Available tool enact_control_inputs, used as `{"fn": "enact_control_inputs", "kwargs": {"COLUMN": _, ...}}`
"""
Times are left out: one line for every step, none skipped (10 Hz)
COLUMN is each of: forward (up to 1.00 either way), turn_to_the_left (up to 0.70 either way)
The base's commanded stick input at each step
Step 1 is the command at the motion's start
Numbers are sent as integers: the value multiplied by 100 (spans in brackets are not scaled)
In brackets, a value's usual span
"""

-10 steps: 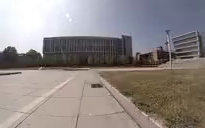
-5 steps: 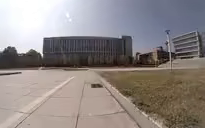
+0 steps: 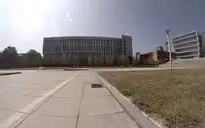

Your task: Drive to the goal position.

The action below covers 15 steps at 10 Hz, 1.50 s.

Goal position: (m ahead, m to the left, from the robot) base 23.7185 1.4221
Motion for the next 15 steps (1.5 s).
{"fn": "enact_control_inputs", "kwargs": {"forward": 4, "turn_to_the_left": 0}}
{"fn": "enact_control_inputs", "kwargs": {"forward": 4, "turn_to_the_left": 0}}
{"fn": "enact_control_inputs", "kwargs": {"forward": 4, "turn_to_the_left": 0}}
{"fn": "enact_control_inputs", "kwargs": {"forward": 4, "turn_to_the_left": 0}}
{"fn": "enact_control_inputs", "kwargs": {"forward": 4, "turn_to_the_left": 0}}
{"fn": "enact_control_inputs", "kwargs": {"forward": 4, "turn_to_the_left": 0}}
{"fn": "enact_control_inputs", "kwargs": {"forward": 4, "turn_to_the_left": 0}}
{"fn": "enact_control_inputs", "kwargs": {"forward": 4, "turn_to_the_left": 0}}
{"fn": "enact_control_inputs", "kwargs": {"forward": 4, "turn_to_the_left": 0}}
{"fn": "enact_control_inputs", "kwargs": {"forward": 4, "turn_to_the_left": 0}}
{"fn": "enact_control_inputs", "kwargs": {"forward": 4, "turn_to_the_left": 0}}
{"fn": "enact_control_inputs", "kwargs": {"forward": 4, "turn_to_the_left": 0}}
{"fn": "enact_control_inputs", "kwargs": {"forward": 4, "turn_to_the_left": 0}}
{"fn": "enact_control_inputs", "kwargs": {"forward": 4, "turn_to_the_left": 0}}
{"fn": "enact_control_inputs", "kwargs": {"forward": 4, "turn_to_the_left": 0}}
